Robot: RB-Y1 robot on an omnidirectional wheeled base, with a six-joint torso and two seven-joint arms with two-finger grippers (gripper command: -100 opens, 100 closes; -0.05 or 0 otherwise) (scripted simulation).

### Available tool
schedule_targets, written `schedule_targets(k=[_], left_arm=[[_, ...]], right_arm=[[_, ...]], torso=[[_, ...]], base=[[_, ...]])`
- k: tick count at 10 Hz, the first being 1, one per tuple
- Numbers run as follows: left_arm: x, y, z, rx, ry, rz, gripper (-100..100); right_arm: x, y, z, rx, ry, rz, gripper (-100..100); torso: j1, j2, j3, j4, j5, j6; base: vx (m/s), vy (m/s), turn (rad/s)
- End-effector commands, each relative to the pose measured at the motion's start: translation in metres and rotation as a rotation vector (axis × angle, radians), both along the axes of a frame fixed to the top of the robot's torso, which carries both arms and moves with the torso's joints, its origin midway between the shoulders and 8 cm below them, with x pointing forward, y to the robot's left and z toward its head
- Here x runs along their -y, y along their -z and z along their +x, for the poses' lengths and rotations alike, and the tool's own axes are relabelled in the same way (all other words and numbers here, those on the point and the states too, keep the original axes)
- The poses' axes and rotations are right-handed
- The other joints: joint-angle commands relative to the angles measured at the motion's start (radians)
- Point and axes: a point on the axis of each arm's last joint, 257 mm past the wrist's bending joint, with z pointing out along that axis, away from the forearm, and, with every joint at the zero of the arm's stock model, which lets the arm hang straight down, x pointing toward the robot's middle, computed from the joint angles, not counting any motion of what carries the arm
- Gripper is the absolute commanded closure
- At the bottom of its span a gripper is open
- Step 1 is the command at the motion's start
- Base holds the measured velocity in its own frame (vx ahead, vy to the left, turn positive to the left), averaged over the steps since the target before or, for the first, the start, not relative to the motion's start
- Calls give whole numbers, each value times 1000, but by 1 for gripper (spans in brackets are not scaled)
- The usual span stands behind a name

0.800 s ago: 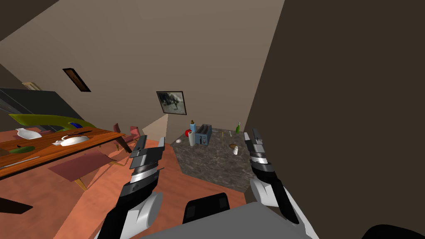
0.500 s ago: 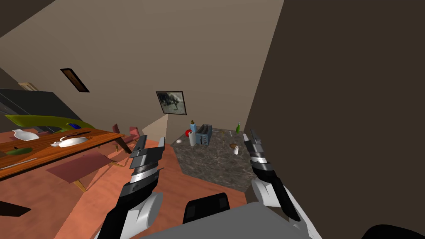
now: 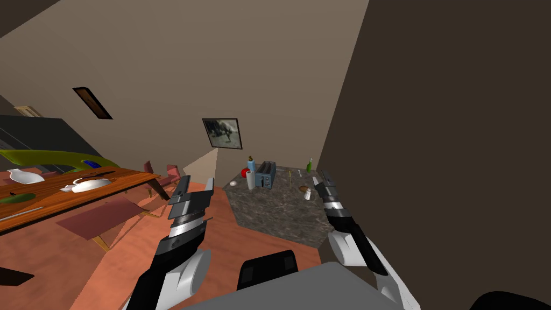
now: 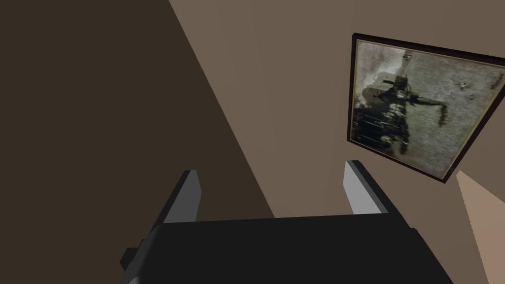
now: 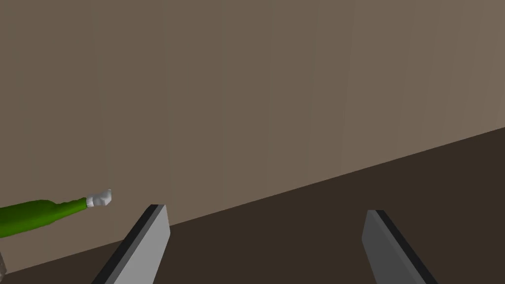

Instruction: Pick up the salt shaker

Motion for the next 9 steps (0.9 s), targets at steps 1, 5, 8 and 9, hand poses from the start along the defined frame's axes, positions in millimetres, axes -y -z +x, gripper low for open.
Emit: schedule_targets(k=[1,5,8,9], left_arm=[[0,0,0,0,0,0,0],[0,0,0,0,0,0,0],[0,0,0,0,0,0,0],[0,0,0,0,0,0,0]], right_arm=[[7,21,8,-63,-26,57,-100],[21,53,21,-169,-63,156,-100],[29,74,28,-239,-80,226,-100],[37,88,32,-281,-91,271,-100]], torso=[[0,0,0,0,0,0],[-1,0,0,0,0,0],[-1,0,0,0,0,0],[-1,0,0,0,0,0]], base=[[2,32,-15],[-1,29,-15],[3,26,-14],[5,33,-13]])
